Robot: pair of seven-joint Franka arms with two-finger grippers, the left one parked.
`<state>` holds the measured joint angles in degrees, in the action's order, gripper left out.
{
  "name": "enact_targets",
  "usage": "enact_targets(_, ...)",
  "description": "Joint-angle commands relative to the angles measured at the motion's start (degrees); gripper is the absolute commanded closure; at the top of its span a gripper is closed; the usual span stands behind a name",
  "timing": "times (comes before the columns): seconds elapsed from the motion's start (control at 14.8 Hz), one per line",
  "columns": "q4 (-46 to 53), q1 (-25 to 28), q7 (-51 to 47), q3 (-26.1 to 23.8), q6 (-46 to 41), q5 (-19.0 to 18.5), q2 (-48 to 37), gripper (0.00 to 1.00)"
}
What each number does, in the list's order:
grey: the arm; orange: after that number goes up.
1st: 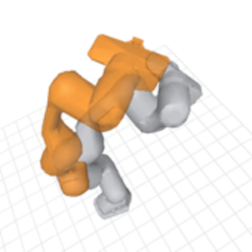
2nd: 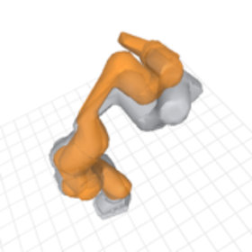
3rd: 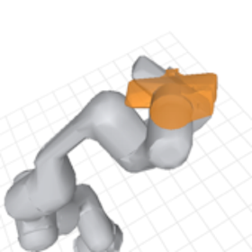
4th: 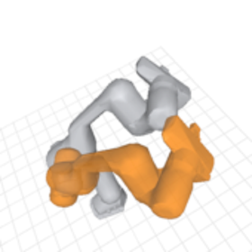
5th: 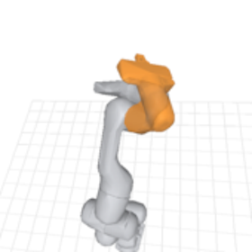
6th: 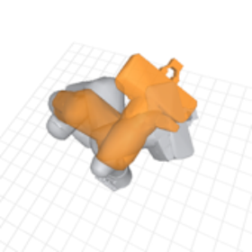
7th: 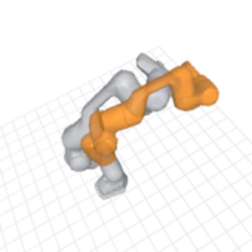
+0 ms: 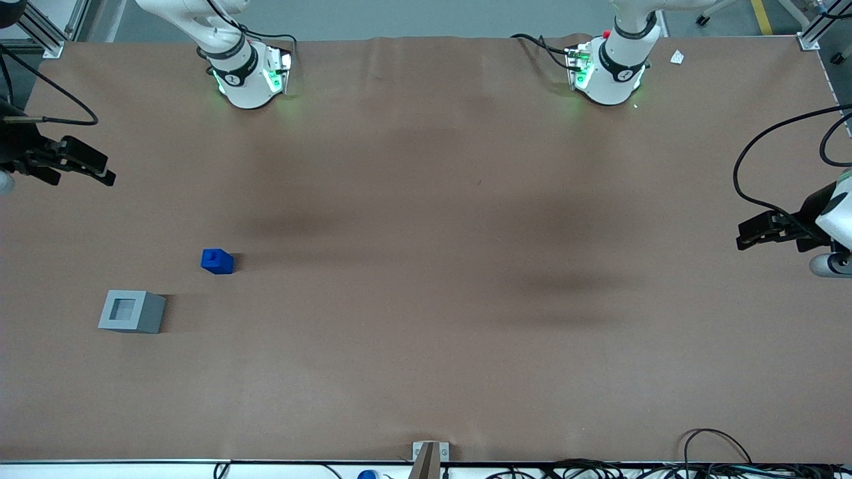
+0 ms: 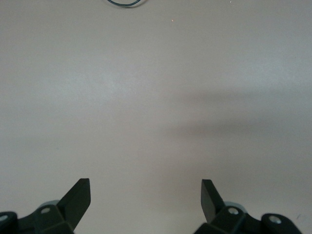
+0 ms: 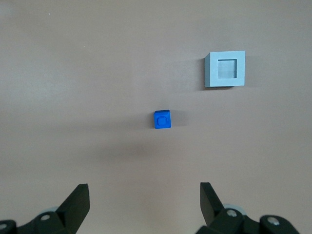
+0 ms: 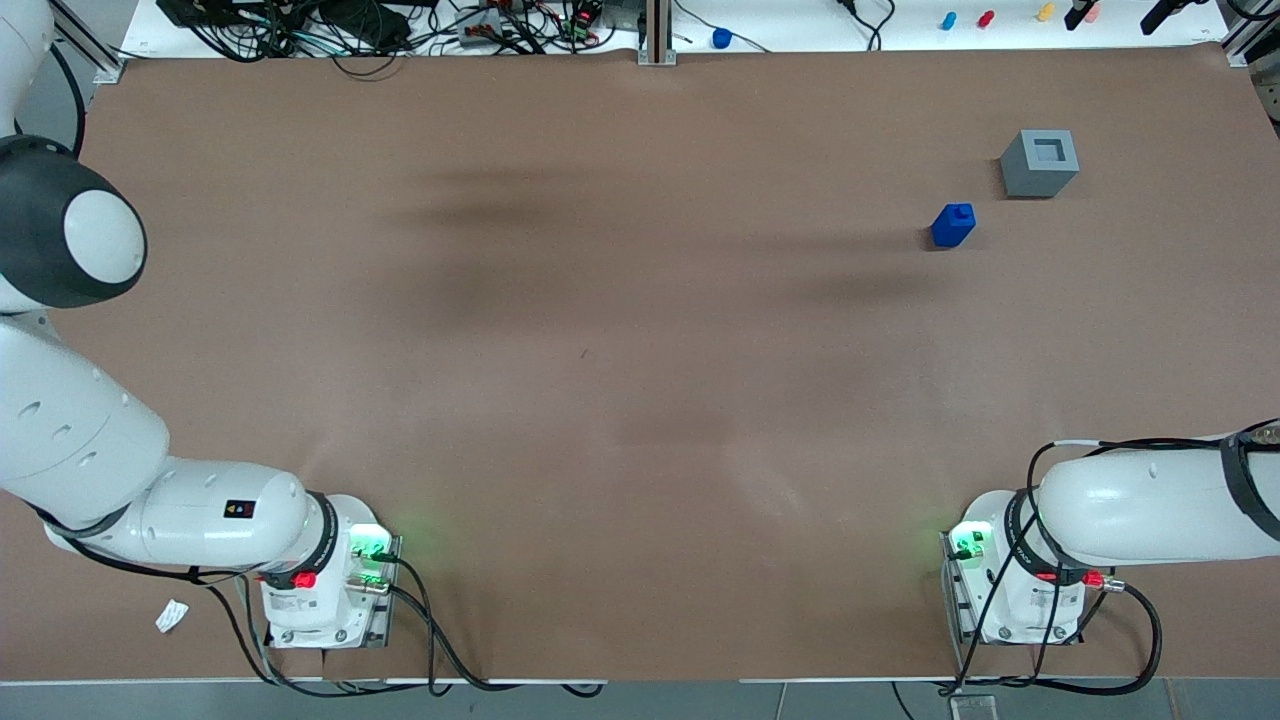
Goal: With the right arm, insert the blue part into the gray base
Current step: 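Move the right gripper, open, toward the blue block, then lower the open right gripper around the blue block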
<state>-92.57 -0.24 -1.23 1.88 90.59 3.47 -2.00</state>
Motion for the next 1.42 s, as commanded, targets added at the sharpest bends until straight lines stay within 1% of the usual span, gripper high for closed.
enact_targets(0.0, -0.16, -0.2, -0.44, -0.21, -0.33, -0.48, -0.19, 0.0)
enact_targets(0.34, 0.28, -0.9, -0.26, -0.12, -0.24, -0.13, -0.11, 0.0)
enact_targets(0.54, 0.02, -0.38, 0.27, -0.12, -0.51, -0.04, 0.95, 0.0)
enact_targets(0.81, -0.33, -0.47, -0.08, -0.03, -2.88, -0.48, 1.04, 0.0)
enact_targets(1.08, -0.33, -0.38, -0.26, -0.03, -1.04, -0.56, 5.42, 0.0)
enact_targets(1.35, -0.86, -0.73, -0.26, -0.03, 4.4, -0.65, 11.39, 0.0)
